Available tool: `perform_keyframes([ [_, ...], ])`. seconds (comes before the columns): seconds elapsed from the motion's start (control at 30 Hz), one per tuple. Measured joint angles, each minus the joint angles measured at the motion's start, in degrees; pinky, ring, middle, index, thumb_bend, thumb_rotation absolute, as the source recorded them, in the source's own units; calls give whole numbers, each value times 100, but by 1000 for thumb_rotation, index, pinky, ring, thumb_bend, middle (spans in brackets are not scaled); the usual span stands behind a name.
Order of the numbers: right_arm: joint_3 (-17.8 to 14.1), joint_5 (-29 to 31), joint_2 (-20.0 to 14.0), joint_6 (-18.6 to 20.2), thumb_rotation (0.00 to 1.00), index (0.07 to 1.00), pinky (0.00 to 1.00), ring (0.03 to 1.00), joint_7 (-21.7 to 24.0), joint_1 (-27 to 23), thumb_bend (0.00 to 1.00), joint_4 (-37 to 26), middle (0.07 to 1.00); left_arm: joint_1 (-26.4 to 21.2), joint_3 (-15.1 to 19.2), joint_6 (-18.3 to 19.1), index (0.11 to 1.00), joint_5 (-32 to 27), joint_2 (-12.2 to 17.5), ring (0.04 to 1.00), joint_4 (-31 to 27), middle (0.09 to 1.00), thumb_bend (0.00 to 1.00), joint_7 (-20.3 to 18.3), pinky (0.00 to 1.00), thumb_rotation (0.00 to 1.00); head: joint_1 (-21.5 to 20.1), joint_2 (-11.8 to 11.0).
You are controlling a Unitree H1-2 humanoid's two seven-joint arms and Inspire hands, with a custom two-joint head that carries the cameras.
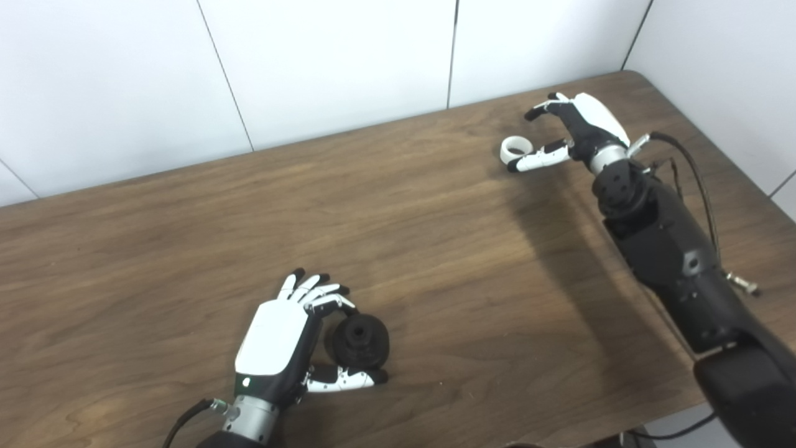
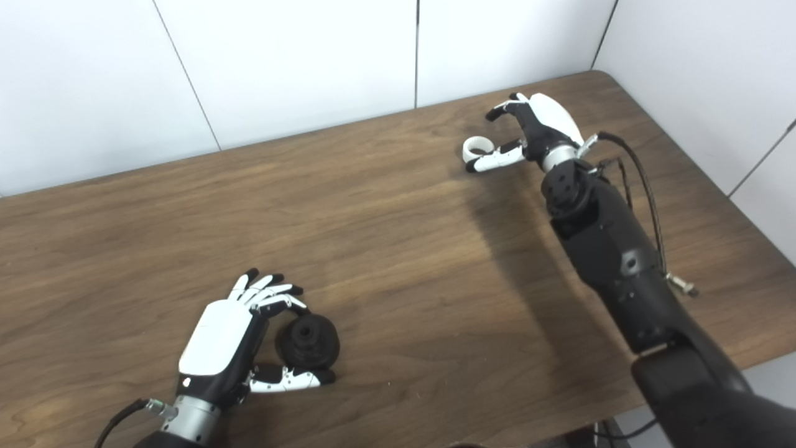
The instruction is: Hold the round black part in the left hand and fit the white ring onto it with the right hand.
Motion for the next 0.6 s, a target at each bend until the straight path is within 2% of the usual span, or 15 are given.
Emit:
perform_keyframes([
  [0.3, 234, -218, -52, 15, 254, 708, 984, 1000, 331, -185, 854, 260, 969, 3, -3, -1, 483, 1, -13, 909, 7, 795, 524, 3, 1000, 52, 53, 0],
  [0.6, 294, -361, 19, 18, 259, 705, 989, 1000, 387, -411, 833, 653, 959, 35, 1, 0, 483, 3, -21, 902, 7, 792, 523, 42, 1000, 52, 62, 18],
])
